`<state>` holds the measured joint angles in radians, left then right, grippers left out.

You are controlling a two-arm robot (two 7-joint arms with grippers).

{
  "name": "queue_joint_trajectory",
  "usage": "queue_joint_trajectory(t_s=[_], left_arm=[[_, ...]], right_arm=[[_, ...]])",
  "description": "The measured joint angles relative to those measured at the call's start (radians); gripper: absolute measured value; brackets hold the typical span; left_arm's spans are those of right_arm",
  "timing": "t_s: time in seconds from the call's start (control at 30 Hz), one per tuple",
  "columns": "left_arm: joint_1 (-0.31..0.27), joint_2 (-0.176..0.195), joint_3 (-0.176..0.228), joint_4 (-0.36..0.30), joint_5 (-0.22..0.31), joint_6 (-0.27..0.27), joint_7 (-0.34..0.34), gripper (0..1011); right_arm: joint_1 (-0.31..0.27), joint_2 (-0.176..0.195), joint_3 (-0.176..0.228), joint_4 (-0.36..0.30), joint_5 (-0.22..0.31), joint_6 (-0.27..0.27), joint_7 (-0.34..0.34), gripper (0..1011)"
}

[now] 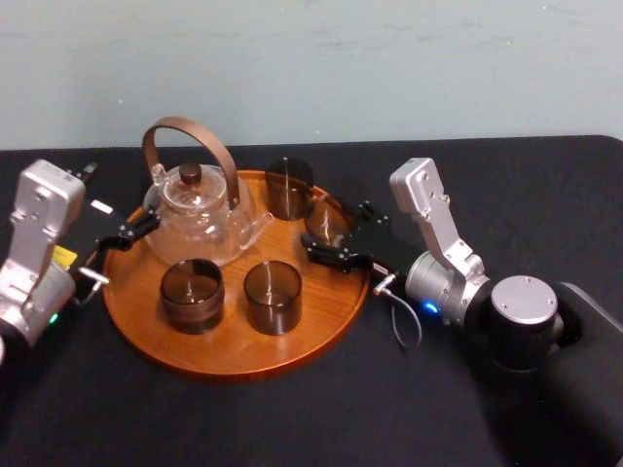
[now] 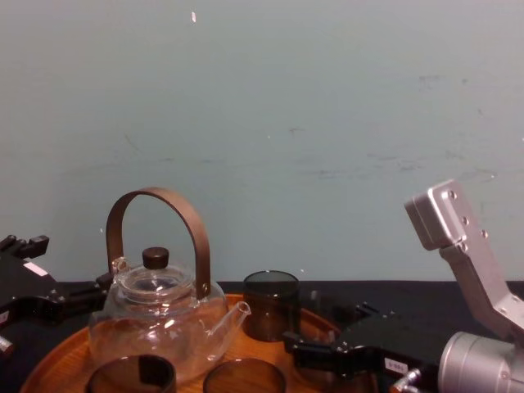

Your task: Pick up the glass from the table and place it on the tray.

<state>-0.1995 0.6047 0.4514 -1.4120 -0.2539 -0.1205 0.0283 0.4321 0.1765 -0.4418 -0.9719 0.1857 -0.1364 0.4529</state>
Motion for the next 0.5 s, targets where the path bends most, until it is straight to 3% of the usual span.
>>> queue_joint_trajectory(t_s=[0.1, 0.5], left_arm=[[0.000, 0.000, 0.000, 0.000, 0.000, 0.000, 0.000, 1001], [0.000, 0.000, 0.000, 0.000, 0.000, 0.000, 0.000, 1001]], right_arm=[[0.000, 0.000, 0.000, 0.000, 0.001, 0.000, 0.000, 1002], [-0.009, 0.004, 0.011, -0.018, 0.011, 0.000, 0.006, 1002]])
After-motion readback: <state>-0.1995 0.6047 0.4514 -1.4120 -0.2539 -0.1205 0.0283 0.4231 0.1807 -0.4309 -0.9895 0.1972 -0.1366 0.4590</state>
